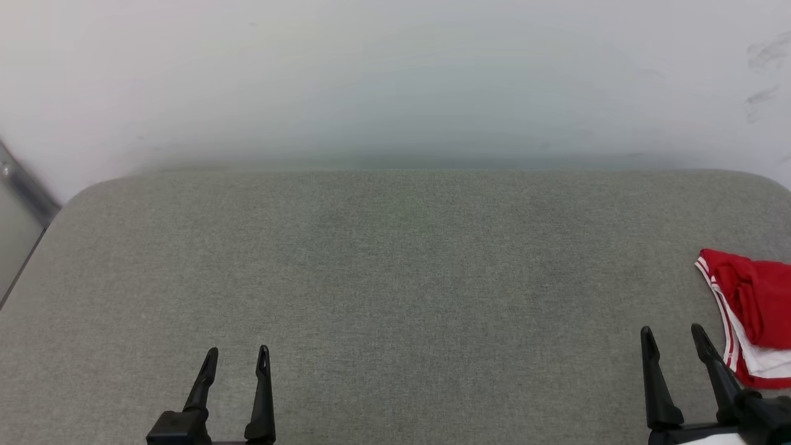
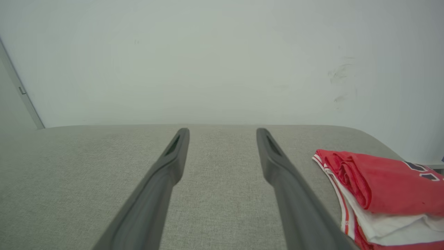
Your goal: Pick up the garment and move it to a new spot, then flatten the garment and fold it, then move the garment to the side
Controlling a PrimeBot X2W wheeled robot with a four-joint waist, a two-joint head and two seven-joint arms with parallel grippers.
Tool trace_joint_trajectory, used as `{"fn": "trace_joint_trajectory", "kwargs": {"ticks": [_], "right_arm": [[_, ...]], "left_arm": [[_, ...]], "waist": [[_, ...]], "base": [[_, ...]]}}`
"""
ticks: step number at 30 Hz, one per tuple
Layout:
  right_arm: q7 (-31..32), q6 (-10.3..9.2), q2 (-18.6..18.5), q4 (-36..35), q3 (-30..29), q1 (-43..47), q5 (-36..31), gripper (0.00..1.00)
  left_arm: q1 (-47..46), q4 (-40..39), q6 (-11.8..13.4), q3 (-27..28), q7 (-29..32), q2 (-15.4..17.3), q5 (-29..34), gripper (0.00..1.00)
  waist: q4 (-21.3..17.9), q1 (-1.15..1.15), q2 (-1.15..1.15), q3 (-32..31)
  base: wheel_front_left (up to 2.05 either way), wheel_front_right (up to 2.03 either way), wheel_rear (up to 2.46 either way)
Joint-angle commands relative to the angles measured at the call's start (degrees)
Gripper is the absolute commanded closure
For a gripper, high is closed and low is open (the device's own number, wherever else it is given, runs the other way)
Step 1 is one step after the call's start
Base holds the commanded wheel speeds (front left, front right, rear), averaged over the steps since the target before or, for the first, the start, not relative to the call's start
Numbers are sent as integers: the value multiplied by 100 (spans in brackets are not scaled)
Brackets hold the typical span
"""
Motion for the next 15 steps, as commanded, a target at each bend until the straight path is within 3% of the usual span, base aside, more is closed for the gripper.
{"fn": "trace_joint_trajectory", "kwargs": {"ticks": [1,6,7,11,15], "right_arm": [[-11,-4,39,-34,-6,85,9,0],[-11,-3,62,-81,-22,209,28,0],[0,0,30,-26,-14,142,15,100],[26,0,32,160,-1,135,90,100],[137,0,27,220,2,49,586,100]], "left_arm": [[46,6,-17,-1,-13,-6,-20,0],[91,27,-14,9,-13,-6,-16,0],[30,41,0,-2,0,0,-16,100],[62,223,-6,-23,21,-2,-93,100],[-19,261,-43,6,122,14,-596,100]], "waist": [[3,1,0,-9],[2,1,0,-40],[2,1,0,-42],[1,1,0,-41],[-6,1,0,-32]], "base": [[0,0,0],[0,0,0],[0,0,0],[0,0,0],[0,0,0]]}}
